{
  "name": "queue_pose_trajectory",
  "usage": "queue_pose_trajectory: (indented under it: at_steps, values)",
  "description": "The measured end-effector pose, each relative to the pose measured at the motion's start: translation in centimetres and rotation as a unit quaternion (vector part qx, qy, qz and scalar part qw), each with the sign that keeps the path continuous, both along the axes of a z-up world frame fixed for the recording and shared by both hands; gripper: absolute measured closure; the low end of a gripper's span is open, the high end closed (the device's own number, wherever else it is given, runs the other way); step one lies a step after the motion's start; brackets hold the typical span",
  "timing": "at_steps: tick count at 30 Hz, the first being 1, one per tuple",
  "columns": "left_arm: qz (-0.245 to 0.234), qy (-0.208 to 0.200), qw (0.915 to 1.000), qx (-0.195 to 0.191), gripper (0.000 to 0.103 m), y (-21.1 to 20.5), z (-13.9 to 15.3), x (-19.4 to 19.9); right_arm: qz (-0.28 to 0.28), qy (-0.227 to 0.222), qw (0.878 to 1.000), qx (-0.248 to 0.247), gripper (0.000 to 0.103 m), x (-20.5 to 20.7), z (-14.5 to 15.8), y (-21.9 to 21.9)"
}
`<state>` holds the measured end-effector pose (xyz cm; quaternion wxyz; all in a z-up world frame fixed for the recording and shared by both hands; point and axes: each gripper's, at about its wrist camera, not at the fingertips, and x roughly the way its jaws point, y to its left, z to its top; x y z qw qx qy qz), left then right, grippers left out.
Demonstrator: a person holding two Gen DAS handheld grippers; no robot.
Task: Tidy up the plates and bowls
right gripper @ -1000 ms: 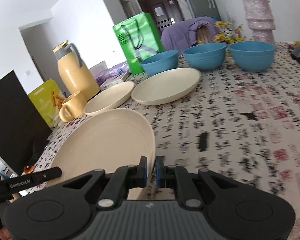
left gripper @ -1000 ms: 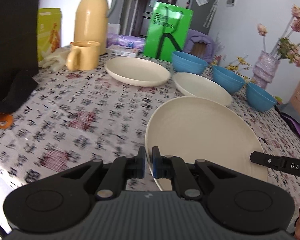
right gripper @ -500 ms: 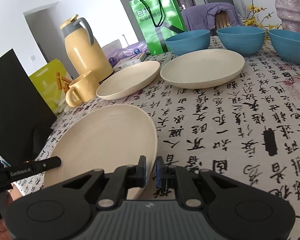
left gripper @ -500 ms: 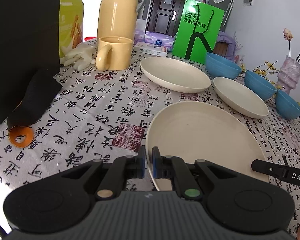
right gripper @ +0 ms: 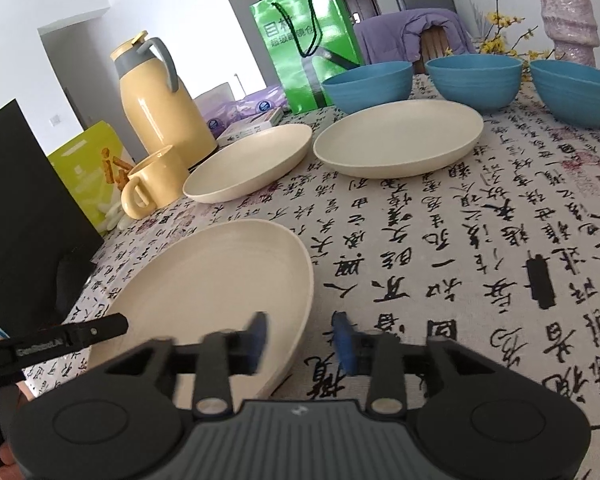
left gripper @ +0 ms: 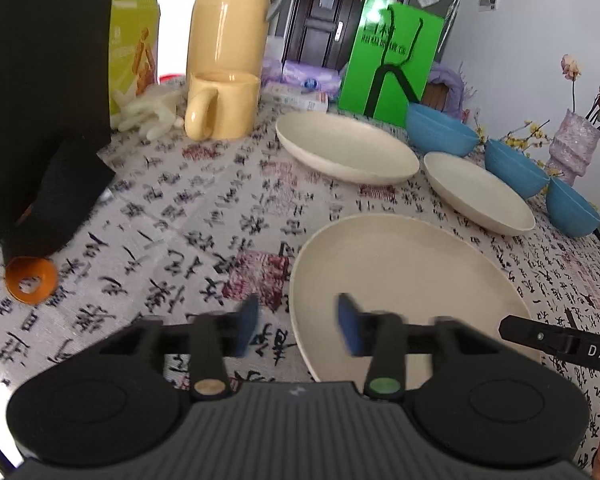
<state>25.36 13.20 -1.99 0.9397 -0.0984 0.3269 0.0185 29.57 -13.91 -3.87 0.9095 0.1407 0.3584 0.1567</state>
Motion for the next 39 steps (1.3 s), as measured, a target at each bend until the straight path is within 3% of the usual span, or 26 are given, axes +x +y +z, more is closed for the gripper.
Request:
queue_pose_trajectory:
  at_steps: [2, 4, 12, 13, 15, 20, 22, 24, 29, 32, 39]
  values:
    - [-0.001, -0.012, 0.9999, 0.010, 0.047, -0.2, 0.4, -0.6, -0.006, -0.008, 1.000, -0.006, 0.054, -0.4, 0.3, -0.2]
    - [-0.003, -0.023, 0.9996, 0.016, 0.032, -0.4, 0.9, -1.1, -0.010, -0.017, 1.000, -0.008, 0.046, -0.9, 0.8, -0.4]
    - [-0.018, -0.091, 0.9943, 0.054, 0.008, -2.1, 3.6, -4.5, -0.012, -0.073, 0.997, -0.032, 0.031, -3.6, 3.6, -1.7]
    - [-0.020, -0.099, 0.9933, 0.056, 0.004, -2.3, 4.0, -5.1, -0.010, -0.083, 0.996, -0.037, 0.025, -4.2, 4.0, -1.9]
    - [-0.023, -0.112, 0.9917, 0.059, 0.003, -2.8, 4.5, -6.1, -0.010, -0.098, 0.994, -0.043, 0.018, -5.2, 4.8, -2.4]
    - [-0.028, -0.127, 0.9899, 0.056, 0.000, -4.0, 5.1, -8.9, -0.015, -0.122, 0.991, -0.054, 0.018, -8.0, 6.1, -3.6]
    - [-0.033, -0.135, 0.9886, 0.058, 0.000, -4.6, 5.2, -10.2, -0.018, -0.138, 0.988, -0.066, 0.009, -9.5, 6.6, -4.0]
    - [-0.035, -0.144, 0.9870, 0.063, 0.000, -5.1, 5.2, -11.4, -0.027, -0.159, 0.983, -0.087, 0.001, -11.2, 7.0, -4.4]
    - [-0.042, -0.146, 0.9858, 0.071, 0.000, -6.4, 4.7, -14.0, -0.045, -0.219, 0.964, -0.146, 0.000, -16.0, 7.3, -5.5]
    - [-0.045, -0.153, 0.9841, 0.077, 0.000, -7.1, 4.7, -15.5, -0.058, -0.223, 0.962, -0.150, 0.000, -18.3, 7.1, -6.5]
    - [-0.061, -0.164, 0.9809, 0.085, 0.000, -9.4, 5.1, -16.1, -0.091, -0.194, 0.970, -0.115, 0.000, -21.0, 5.5, -9.3]
